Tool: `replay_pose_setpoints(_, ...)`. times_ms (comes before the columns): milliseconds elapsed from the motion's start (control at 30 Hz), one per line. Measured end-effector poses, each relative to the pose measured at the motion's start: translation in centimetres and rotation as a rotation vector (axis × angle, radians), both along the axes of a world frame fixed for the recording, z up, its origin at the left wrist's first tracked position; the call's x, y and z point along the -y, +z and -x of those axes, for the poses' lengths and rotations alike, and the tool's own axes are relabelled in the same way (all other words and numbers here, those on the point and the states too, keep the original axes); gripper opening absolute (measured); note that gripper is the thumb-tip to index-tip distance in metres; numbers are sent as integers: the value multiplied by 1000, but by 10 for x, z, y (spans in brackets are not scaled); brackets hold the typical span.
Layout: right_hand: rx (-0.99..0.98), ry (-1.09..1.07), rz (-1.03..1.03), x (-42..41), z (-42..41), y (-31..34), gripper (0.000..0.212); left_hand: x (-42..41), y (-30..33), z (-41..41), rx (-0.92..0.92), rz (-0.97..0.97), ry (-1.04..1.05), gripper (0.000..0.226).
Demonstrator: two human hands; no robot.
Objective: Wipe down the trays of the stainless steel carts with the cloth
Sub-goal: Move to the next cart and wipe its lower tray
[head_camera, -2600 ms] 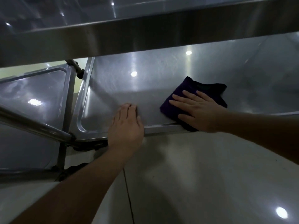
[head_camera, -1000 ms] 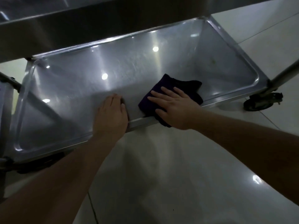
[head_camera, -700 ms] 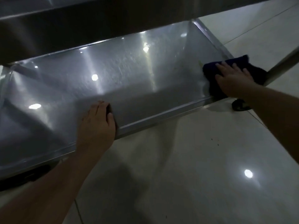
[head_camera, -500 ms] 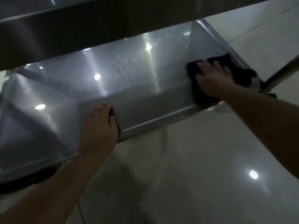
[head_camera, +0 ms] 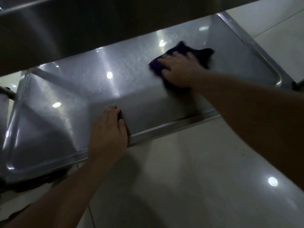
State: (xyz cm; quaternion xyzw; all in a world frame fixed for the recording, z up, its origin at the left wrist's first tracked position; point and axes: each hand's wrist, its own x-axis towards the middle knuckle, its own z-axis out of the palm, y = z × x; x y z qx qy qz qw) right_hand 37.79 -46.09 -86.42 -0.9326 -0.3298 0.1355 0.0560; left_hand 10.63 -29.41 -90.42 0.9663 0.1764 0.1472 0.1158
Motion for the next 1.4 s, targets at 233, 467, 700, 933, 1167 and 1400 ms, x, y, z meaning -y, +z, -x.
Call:
replay_pose_setpoints(233, -13, -622, 14, 141, -54, -2, 62, 5, 5, -1, -42, 49, 38, 47)
replay_pose_setpoints(467, 9, -365, -40, 32, -12, -10, 65, 4, 0, -1, -2, 16, 31, 46)
replay_pose_setpoints(700, -25, 394, -95, -107, 83, -15, 58, 2, 4, -3, -78, 54, 31, 47)
replay_pose_setpoints(933, -62, 76, -13, -94, -7, 5, 61, 4, 9, -2, -88, 67, 45, 50)
replay_pose_setpoints(1167, -56, -424, 62, 37, -99, 0, 67, 4, 7, -1, -73, 38, 37, 50)
replay_pose_setpoints(1400, -25, -254, 21, 86, 1, -6, 62, 5, 3, -2, -28, 33, 40, 47)
